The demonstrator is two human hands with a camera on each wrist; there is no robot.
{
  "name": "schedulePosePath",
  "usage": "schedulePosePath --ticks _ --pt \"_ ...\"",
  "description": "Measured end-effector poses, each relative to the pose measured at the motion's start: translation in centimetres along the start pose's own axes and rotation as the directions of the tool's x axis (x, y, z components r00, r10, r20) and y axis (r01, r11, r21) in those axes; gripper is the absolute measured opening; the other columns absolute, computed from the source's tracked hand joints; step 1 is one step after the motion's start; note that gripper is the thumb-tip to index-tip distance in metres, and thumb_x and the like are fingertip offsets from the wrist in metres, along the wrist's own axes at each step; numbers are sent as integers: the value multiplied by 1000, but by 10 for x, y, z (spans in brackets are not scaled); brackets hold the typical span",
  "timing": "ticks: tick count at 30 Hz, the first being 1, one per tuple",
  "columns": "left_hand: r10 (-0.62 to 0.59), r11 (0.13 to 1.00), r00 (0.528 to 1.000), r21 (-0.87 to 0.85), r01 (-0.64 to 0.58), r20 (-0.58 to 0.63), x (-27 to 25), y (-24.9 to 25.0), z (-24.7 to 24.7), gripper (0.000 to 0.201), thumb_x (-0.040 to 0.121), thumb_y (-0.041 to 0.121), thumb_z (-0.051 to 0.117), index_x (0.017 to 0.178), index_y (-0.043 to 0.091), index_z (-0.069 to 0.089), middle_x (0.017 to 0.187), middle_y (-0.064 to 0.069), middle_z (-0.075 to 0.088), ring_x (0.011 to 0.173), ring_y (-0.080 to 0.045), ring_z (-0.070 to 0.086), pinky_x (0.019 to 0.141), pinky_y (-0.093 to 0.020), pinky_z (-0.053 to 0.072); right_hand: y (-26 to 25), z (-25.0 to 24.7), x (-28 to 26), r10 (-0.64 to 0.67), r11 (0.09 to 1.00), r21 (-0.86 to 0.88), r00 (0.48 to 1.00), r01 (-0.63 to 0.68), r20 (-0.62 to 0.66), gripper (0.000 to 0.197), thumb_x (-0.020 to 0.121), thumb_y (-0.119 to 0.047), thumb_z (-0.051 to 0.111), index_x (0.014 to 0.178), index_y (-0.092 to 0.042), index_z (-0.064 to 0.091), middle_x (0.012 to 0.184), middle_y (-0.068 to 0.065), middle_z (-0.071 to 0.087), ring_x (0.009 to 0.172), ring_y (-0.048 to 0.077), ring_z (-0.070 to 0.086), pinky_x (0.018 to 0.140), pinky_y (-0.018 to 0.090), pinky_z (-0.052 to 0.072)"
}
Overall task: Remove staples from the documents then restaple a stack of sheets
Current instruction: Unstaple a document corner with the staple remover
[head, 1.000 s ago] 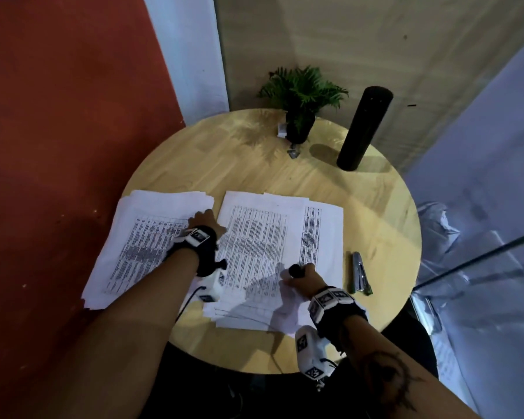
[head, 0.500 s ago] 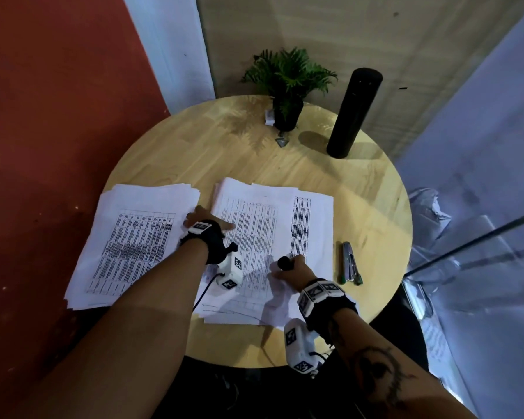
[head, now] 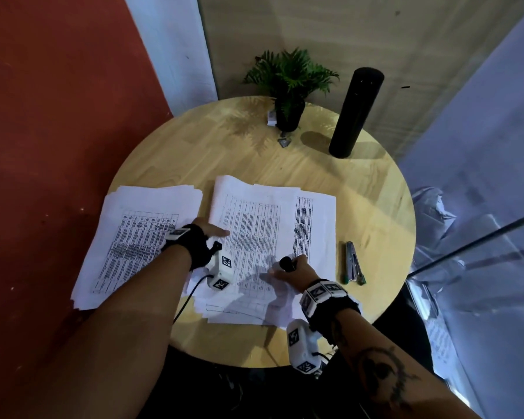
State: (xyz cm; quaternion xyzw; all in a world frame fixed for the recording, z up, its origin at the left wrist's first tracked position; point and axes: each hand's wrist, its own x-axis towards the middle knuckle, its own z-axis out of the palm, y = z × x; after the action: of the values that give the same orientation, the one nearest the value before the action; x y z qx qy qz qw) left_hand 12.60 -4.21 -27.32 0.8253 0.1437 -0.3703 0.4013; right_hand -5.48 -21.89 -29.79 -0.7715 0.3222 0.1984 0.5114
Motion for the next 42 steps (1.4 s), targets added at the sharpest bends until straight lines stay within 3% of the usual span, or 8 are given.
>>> schedulePosePath --ticks 9,16,22,30,34,37,40,42 --pt "355 919 891 -71 -388 -284 -10 -37 11 72 73 17 80 136 4 47 107 -13 64 102 -28 61 79 -27 42 -1 -8 4 -27 902 428 998 46 -49 30 92 -15 57 66 -10 41 36 -10 41 35 2 38 37 15 30" --pt "467 778 830 -306 -549 -303 -59 -9 -23 35 75 4 75 107 -7 64 98 -10 65 89 -20 62 83 -29 47 -62 -80 -32 -359 860 251 877 444 -320 34 66 -5 82 93 -9 61 91 8 59 71 19 56 54 21 47" --pt "569 677 768 -364 -640 -294 -100 21 -50 25 76 0 72 100 2 67 73 12 72 66 2 66 79 -29 51 -176 -149 -80 -741 647 -434 651 627 -164 61 55 -21 89 111 -15 66 153 8 18 101 25 60 85 35 49" --pt "677 564 663 -354 -746 -319 -150 46 -79 21 75 5 75 92 15 68 77 11 73 94 -25 66 78 -28 54 -241 -171 -137 -752 569 -494 659 657 9 40 57 -18 88 91 -16 68 90 9 67 84 24 64 70 28 49" --pt "715 398 486 -278 -874 -503 -175 73 -98 94 59 25 87 139 17 38 125 -6 56 121 -22 51 99 -28 46 -250 -172 -159 -805 507 -466 592 725 45 46 52 -17 90 91 -23 67 89 3 65 85 22 64 80 35 51" --pt "700 337 157 129 -932 -697 -208 103 -113 115 59 66 72 148 12 22 137 -16 44 128 -29 41 107 -39 37 -257 -173 -181 -824 464 -458 559 758 90 46 52 -9 89 93 -12 69 80 -7 61 76 16 62 74 31 50" --pt "840 296 -67 558 -775 -539 -247 125 -118 111 55 82 55 143 17 36 141 -11 42 131 -29 35 108 -45 30 -263 -173 -203 -837 378 -550 529 745 141 51 51 -14 90 97 -12 69 82 -14 55 78 12 59 75 26 47" --pt "954 167 -68 703 -691 -293 -270 138 -115 105 50 82 55 138 27 43 141 1 44 133 -23 31 108 -52 24 -265 -174 -217 -836 329 -600 520 729 174 55 50 -18 91 101 -12 70 85 -14 54 82 13 58 78 27 46"
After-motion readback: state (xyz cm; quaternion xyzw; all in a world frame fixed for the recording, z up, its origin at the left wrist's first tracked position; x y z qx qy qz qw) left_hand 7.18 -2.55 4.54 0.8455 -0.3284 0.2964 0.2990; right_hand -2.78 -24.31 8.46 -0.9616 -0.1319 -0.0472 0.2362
